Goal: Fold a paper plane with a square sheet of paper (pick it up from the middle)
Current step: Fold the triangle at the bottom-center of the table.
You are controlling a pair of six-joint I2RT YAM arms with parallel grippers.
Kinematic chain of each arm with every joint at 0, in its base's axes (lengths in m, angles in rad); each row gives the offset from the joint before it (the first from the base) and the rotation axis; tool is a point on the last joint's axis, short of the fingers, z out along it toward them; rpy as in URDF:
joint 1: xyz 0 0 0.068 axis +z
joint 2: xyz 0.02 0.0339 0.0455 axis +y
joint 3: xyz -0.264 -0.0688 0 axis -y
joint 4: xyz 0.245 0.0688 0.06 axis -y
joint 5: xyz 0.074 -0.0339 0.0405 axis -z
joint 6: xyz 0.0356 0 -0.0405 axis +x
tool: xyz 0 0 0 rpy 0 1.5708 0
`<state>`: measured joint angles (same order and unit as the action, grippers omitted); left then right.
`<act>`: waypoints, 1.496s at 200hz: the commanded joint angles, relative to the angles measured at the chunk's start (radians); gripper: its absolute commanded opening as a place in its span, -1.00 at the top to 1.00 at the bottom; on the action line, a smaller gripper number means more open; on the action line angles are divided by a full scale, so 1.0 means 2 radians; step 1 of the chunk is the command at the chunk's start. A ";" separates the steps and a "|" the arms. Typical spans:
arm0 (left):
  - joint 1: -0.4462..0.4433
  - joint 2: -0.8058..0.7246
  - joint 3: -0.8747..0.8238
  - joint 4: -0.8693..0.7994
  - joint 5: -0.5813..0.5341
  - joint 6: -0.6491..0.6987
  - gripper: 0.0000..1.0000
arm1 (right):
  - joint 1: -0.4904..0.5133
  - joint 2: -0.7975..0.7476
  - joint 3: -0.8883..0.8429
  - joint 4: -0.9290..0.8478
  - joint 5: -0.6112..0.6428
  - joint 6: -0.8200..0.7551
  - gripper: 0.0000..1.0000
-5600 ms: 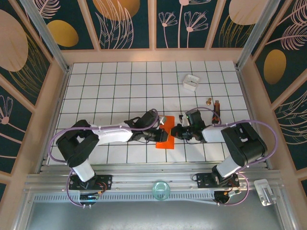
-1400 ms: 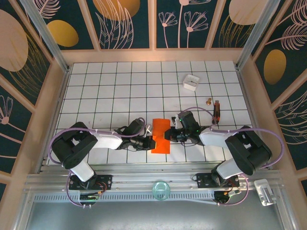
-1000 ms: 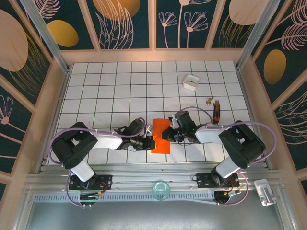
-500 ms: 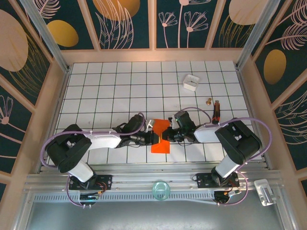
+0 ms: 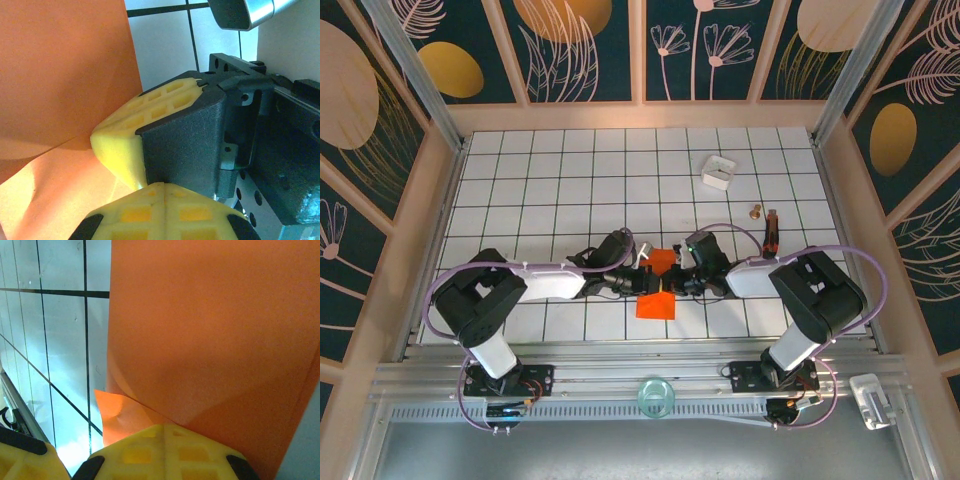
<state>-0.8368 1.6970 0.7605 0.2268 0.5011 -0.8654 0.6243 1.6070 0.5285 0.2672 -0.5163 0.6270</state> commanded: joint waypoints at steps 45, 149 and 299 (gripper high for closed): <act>-0.010 -0.030 -0.055 -0.014 -0.010 -0.017 1.00 | 0.002 0.008 -0.023 -0.063 0.060 -0.039 1.00; -0.013 0.005 -0.012 -0.012 -0.007 -0.005 1.00 | 0.004 0.016 -0.024 -0.069 0.075 -0.046 1.00; -0.020 0.004 -0.051 -0.092 -0.012 0.047 1.00 | 0.004 0.022 -0.022 -0.078 0.086 -0.044 1.00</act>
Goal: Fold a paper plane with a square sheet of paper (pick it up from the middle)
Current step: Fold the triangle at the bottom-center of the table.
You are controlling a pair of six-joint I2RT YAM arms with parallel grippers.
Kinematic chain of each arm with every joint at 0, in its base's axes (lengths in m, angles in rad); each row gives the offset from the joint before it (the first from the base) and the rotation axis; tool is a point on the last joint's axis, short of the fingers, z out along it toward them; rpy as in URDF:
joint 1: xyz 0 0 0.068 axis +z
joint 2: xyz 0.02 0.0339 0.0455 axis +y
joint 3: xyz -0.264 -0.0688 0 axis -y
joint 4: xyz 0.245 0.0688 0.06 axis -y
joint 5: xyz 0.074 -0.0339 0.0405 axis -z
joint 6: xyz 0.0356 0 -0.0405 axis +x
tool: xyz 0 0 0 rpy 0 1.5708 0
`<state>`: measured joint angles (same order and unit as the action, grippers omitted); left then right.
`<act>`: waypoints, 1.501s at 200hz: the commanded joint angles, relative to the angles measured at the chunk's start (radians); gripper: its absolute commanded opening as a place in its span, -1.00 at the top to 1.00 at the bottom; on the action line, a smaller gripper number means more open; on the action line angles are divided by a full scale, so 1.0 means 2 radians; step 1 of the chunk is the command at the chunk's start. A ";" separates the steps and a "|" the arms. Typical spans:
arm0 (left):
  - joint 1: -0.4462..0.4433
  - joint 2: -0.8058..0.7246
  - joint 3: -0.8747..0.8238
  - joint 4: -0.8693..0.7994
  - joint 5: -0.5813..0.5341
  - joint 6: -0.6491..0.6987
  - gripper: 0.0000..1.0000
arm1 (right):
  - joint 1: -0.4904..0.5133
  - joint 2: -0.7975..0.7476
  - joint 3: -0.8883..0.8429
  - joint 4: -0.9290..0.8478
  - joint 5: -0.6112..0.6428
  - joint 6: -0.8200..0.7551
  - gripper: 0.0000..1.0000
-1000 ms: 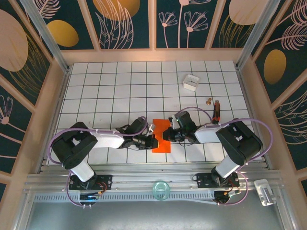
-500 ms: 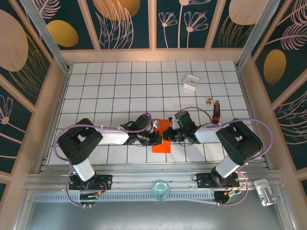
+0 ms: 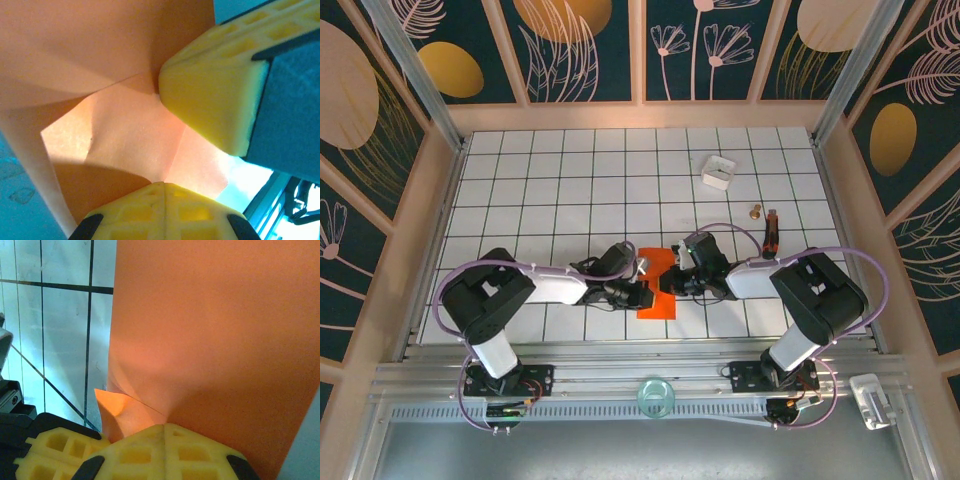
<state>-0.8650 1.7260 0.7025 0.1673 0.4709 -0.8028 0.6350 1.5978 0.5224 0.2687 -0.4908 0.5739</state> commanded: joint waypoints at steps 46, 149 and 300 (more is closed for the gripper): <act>-0.009 -0.032 -0.044 -0.078 0.009 0.023 1.00 | -0.001 0.027 -0.018 -0.083 0.076 -0.018 1.00; -0.011 -0.071 -0.115 -0.082 0.015 0.010 1.00 | -0.002 0.027 -0.017 -0.088 0.080 -0.024 1.00; 0.014 -0.021 0.027 -0.013 -0.068 0.008 1.00 | -0.041 -0.188 0.014 -0.249 0.073 -0.039 0.63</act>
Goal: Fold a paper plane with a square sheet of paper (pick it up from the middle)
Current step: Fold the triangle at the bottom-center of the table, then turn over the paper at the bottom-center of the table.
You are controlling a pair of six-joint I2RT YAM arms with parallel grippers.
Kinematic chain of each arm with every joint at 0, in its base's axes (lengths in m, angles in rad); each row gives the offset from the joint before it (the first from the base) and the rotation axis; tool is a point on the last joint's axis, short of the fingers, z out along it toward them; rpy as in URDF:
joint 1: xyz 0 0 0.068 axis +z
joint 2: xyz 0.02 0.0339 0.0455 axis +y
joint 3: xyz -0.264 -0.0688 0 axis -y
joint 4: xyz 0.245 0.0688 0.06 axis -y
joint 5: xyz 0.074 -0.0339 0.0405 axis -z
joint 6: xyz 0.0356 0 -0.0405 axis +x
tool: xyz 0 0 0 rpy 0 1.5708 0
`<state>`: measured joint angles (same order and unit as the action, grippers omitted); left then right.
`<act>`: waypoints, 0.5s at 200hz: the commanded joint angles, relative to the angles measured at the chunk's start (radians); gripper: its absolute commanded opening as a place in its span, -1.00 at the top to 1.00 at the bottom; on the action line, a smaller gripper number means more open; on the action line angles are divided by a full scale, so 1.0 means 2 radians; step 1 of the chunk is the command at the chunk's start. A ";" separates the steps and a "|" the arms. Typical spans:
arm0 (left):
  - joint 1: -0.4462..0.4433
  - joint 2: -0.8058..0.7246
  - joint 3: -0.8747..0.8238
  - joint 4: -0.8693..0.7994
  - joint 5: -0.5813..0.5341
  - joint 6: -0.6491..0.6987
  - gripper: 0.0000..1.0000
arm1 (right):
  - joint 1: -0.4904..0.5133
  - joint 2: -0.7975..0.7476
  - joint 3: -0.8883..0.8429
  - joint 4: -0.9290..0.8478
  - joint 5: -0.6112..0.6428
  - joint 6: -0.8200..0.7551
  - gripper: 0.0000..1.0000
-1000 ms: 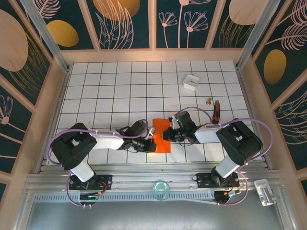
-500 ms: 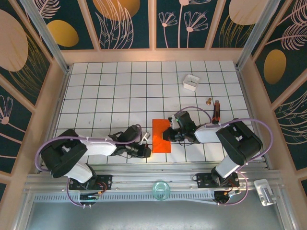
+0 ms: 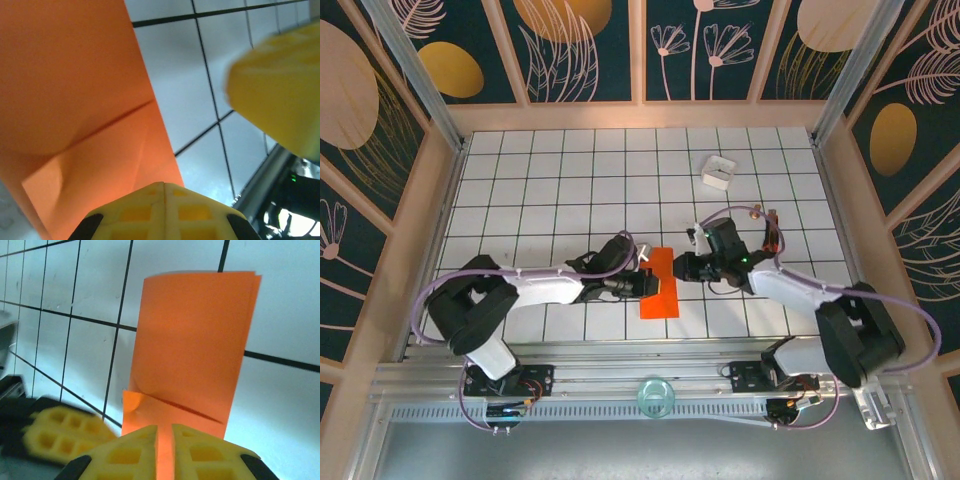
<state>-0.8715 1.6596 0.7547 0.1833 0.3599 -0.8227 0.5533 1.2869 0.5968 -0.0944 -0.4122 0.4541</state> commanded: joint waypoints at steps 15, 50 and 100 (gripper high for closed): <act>0.028 0.015 -0.009 -0.013 -0.006 0.017 1.00 | 0.001 -0.055 -0.039 -0.073 0.036 0.045 0.57; 0.030 0.052 -0.010 0.002 -0.004 0.019 1.00 | 0.025 -0.082 -0.066 -0.067 0.043 0.086 0.50; 0.032 0.071 -0.018 0.040 -0.033 -0.014 1.00 | 0.058 -0.077 -0.083 -0.031 0.045 0.132 0.44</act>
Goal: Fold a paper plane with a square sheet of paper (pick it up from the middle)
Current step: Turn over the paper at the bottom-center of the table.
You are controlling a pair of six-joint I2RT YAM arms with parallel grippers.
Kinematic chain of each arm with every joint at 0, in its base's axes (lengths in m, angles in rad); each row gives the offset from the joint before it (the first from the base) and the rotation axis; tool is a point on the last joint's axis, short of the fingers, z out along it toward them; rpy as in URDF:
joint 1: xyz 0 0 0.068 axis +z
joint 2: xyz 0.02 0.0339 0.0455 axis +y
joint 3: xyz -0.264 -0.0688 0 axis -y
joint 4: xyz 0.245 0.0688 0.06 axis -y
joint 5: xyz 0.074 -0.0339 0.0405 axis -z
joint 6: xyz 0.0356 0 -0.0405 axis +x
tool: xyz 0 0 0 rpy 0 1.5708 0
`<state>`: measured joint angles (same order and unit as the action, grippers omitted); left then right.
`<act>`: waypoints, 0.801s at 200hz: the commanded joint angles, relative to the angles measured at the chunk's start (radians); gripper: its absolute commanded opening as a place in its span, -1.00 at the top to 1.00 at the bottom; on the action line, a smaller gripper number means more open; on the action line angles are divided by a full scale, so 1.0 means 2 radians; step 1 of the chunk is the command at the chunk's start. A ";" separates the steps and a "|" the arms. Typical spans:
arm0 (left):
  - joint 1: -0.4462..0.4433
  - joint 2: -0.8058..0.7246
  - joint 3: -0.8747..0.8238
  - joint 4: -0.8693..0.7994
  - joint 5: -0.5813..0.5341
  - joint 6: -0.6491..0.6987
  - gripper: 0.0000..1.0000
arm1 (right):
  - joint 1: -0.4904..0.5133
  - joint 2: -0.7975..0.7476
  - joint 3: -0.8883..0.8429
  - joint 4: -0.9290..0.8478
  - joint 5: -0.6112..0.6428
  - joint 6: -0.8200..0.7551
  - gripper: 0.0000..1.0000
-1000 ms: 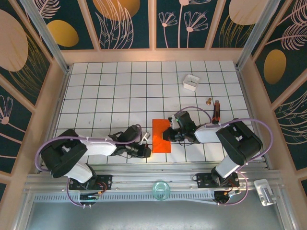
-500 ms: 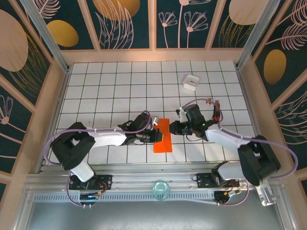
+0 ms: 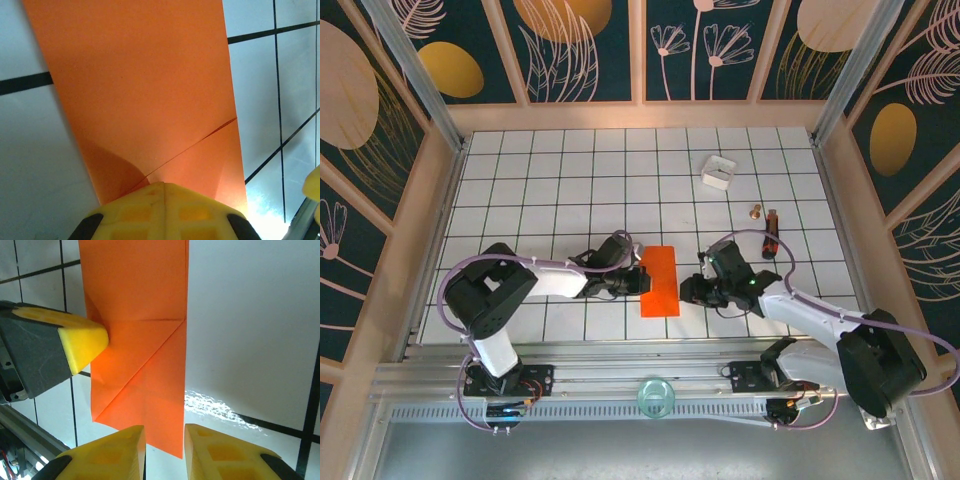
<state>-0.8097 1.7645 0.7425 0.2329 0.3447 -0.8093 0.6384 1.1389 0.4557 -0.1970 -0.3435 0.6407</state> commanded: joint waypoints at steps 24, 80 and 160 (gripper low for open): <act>0.001 0.021 -0.022 0.045 -0.032 -0.052 1.00 | 0.025 0.004 -0.014 0.020 0.028 0.050 0.39; 0.001 0.029 -0.033 0.055 -0.022 -0.056 1.00 | 0.043 0.024 -0.029 0.033 0.041 0.072 0.28; 0.001 0.041 -0.032 0.056 -0.007 -0.049 1.00 | 0.060 0.064 -0.025 0.100 0.029 0.086 0.28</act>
<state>-0.8089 1.7851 0.7006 0.3683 0.3386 -0.9112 0.7357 1.2171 0.4034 -0.1291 -0.2733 0.7921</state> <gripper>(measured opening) 0.061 0.363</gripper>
